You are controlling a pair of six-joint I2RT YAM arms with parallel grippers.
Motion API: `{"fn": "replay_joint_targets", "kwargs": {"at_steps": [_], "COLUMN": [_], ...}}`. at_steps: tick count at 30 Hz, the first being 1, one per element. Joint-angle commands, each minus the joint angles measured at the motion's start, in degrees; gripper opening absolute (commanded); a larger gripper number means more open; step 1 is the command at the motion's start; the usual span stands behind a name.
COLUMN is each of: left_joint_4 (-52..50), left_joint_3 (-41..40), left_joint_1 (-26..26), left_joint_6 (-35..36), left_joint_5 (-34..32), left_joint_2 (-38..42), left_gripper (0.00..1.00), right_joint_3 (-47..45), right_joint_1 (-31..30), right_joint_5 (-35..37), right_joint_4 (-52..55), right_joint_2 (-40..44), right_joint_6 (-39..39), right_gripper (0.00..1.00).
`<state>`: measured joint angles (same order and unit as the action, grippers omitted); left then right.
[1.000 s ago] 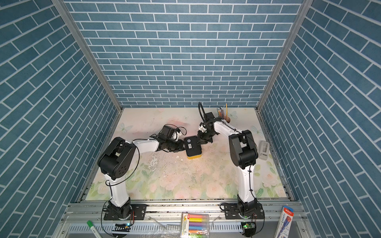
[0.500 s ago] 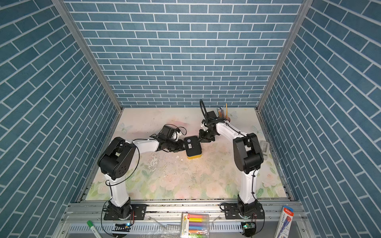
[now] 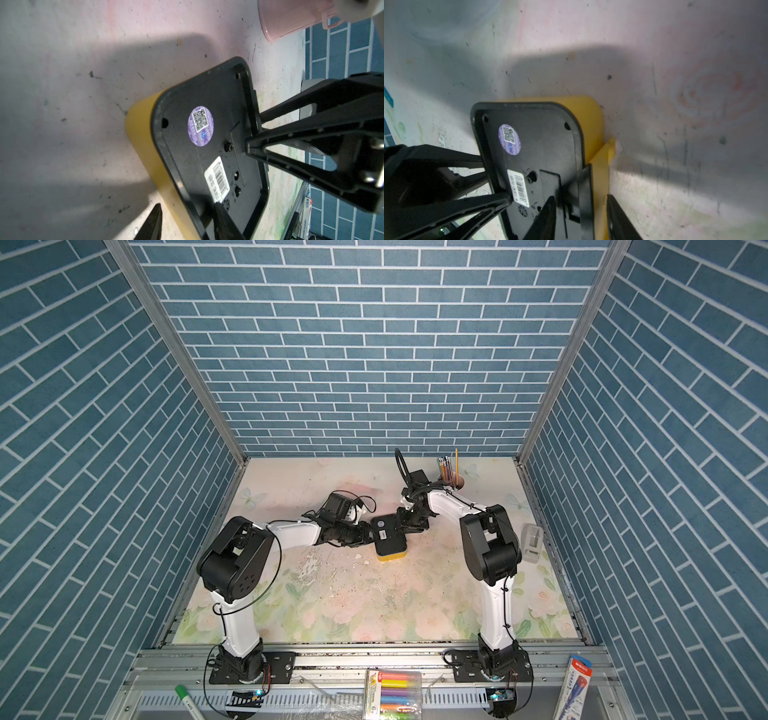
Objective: Insert the battery into the alarm
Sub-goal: Adjust the alarm at the center of the board.
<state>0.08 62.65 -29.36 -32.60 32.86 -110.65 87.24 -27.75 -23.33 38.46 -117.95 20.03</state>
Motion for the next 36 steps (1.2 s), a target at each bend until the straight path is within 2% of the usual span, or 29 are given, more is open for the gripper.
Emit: {"fn": "replay_joint_targets", "kwargs": {"at_steps": [1, 5, 11, 16, 21, 31, 36], "left_joint_4": [-1.39, -1.16, -1.13, 0.16, 2.55, 13.92, 19.57], "left_joint_3": [-0.07, -0.08, -0.17, -0.27, -0.91, -6.07, -6.79], "left_joint_1": [0.19, 0.14, 0.13, 0.36, 1.04, 3.8, 4.22], "left_joint_6": [0.29, 0.26, 0.26, -0.48, -1.83, -8.64, -12.06], "left_joint_5": [-1.11, -1.07, -1.34, -1.4, -1.28, 0.48, 2.41], "left_joint_2": [-2.0, -2.11, -0.83, 0.11, 1.77, 4.34, 1.06], "left_gripper": [0.42, 0.42, 0.42, 0.43, 0.5, 0.81, 0.81], "right_joint_3": [-0.21, -0.74, -1.55, -2.24, -5.3, -9.24, -9.3], "right_joint_1": [-0.38, -0.38, -0.3, 0.32, 0.81, 2.15, 2.79], "right_joint_5": [1.59, 2.41, 1.68, 1.83, 0.07, -4.51, -5.88], "right_joint_4": [1.42, 2.39, 0.05, 0.73, -0.8, -2.95, -2.74], "right_joint_2": [-1.12, -1.66, 2.09, 3.61, 4.29, 3.24, 1.41], "right_joint_6": [-1.91, -2.36, -2.59, -2.69, -2.25, -2.58, -3.88], "right_gripper": [0.38, 0.31, 0.39, 0.35, 0.26, 0.07, 0.01]}}
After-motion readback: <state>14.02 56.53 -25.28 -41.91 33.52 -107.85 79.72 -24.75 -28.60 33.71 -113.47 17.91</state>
